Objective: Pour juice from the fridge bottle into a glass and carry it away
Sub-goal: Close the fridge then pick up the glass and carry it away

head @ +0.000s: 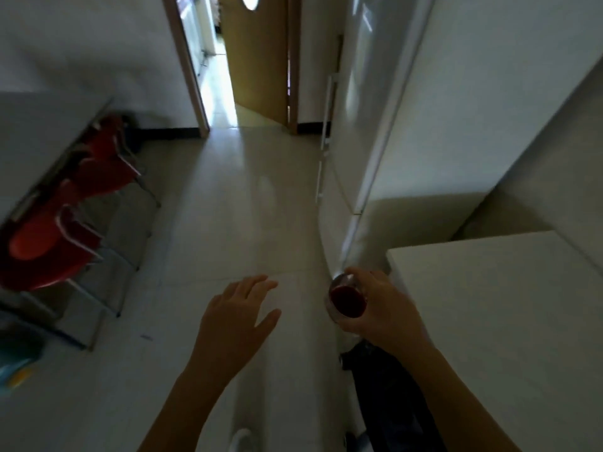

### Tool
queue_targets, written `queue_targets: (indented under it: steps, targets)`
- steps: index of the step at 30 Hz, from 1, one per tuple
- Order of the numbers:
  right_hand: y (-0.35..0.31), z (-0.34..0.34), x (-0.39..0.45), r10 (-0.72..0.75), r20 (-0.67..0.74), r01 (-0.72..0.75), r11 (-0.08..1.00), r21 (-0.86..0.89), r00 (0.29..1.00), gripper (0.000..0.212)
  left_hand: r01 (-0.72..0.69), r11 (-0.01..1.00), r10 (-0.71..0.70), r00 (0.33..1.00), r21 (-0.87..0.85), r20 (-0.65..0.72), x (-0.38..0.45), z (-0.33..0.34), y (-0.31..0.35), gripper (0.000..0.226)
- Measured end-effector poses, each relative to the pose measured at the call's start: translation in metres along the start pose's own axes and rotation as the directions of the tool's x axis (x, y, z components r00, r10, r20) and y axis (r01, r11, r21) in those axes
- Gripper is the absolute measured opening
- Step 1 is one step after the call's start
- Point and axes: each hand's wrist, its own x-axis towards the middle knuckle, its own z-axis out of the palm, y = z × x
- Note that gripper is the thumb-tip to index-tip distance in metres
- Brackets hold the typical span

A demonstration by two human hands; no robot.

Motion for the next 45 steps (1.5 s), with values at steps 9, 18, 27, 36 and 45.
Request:
queue_targets:
  steps: [9, 18, 27, 36, 45]
  targets:
    - [-0.177, 0.102, 0.111, -0.218, 0.204, 0.222, 0.975, 0.006, 0.954, 0.079, 0.347, 0.938, -0.344, 0.934, 0.016, -0.092, -0.042, -0.065, -0.201, 0.045]
    - [-0.315, 0.187, 0.249, -0.438, 0.395, 0.465, 0.885, 0.031, 0.807, 0.074, 0.610, 0.792, -0.607, 0.777, -0.041, -0.165, -0.018, -0.094, -0.340, 0.059]
    - [-0.436, 0.261, 0.425, -0.615, 0.527, 0.670, 0.734, 0.111, 0.586, 0.073, 0.786, 0.612, -0.782, 0.584, -0.091, -0.216, 0.082, -0.126, -0.459, 0.054]
    - [-0.578, 0.343, 0.581, -0.681, 0.560, 0.778, 0.621, 0.100, 0.472, 0.079, 0.889, 0.435, -0.888, 0.395, -0.145, -0.237, 0.146, -0.146, -0.595, 0.062]
    - [-0.713, 0.442, 0.683, -0.736, 0.542, 0.827, 0.548, 0.126, 0.405, 0.075, 0.910, 0.343, -0.931, 0.297, -0.232, -0.212, 0.207, -0.169, -0.753, 0.050]
